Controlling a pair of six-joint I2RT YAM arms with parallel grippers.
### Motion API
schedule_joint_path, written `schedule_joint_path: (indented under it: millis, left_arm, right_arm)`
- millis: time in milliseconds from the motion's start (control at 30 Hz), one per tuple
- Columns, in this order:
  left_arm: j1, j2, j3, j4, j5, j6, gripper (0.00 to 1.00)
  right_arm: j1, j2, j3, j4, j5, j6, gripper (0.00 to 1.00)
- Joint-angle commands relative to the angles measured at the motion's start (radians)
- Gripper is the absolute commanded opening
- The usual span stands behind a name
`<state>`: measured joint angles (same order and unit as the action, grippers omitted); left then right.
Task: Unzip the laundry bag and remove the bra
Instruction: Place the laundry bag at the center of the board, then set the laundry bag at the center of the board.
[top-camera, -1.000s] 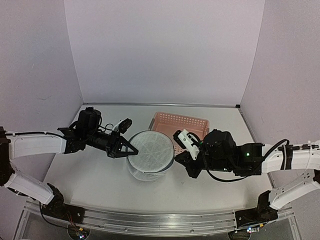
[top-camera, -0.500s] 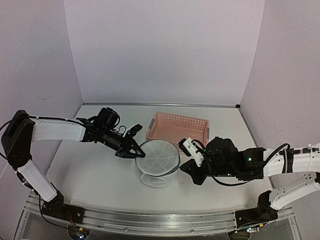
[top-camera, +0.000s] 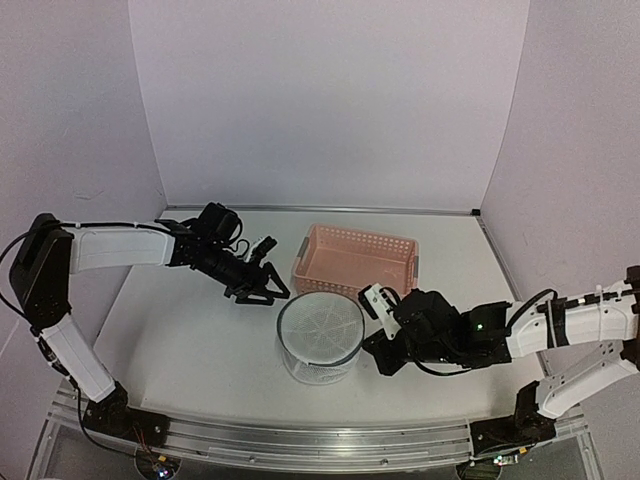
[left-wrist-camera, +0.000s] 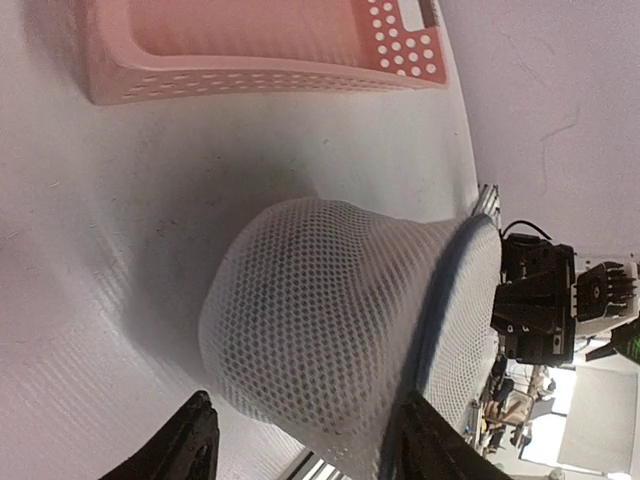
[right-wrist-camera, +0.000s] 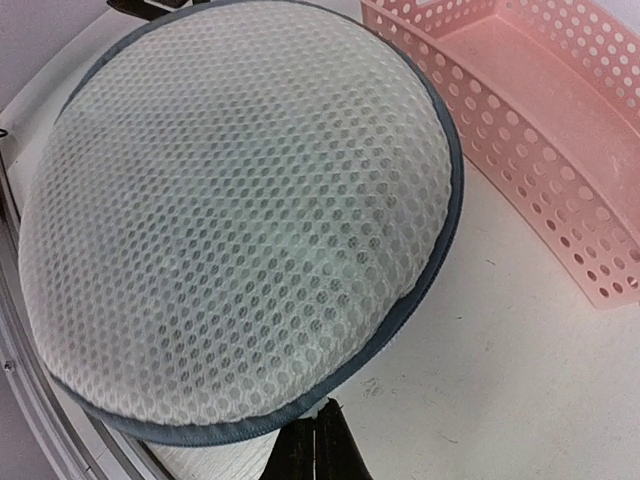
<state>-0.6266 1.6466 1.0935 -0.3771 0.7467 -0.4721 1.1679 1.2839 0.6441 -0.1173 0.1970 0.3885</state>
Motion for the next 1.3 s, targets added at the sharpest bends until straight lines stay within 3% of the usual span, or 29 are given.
schedule_joint_path:
  millis: [0, 133, 500, 667, 833, 1100, 1267]
  left_arm:
    - [0.013, -0.103, 0.037, -0.082, -0.140, -0.037, 0.64]
    - [0.012, -0.201, -0.020, -0.091, -0.185, -0.092, 0.70]
    - [0.012, -0.454, -0.183, -0.063, -0.137, -0.237, 0.72]
    - [0.010, -0.537, -0.335, 0.129, -0.064, -0.430, 0.73]
    - [0.002, -0.614, -0.495, 0.313, -0.093, -0.623, 0.75]
    - [-0.011, -0.724, -0.674, 0.473, -0.184, -0.837, 0.80]
    - [-0.015, -0.713, -0.700, 0.521, -0.226, -0.898, 0.83]
  right_arm:
    - [0.025, 0.037, 0.071, 0.039, 0.056, 0.096, 0.00]
    - [0.043, 0.077, 0.097, 0.064, 0.074, 0.161, 0.00]
    - [0.052, 0.227, 0.235, 0.070, 0.091, 0.362, 0.00]
    - [0.052, 0.331, 0.343, 0.065, 0.137, 0.426, 0.00]
    - [0.052, 0.440, 0.446, 0.086, 0.172, 0.491, 0.00]
    - [0.060, 0.547, 0.502, 0.177, 0.250, 0.560, 0.00]
    - [0.062, 0.604, 0.580, 0.188, 0.269, 0.544, 0.00]
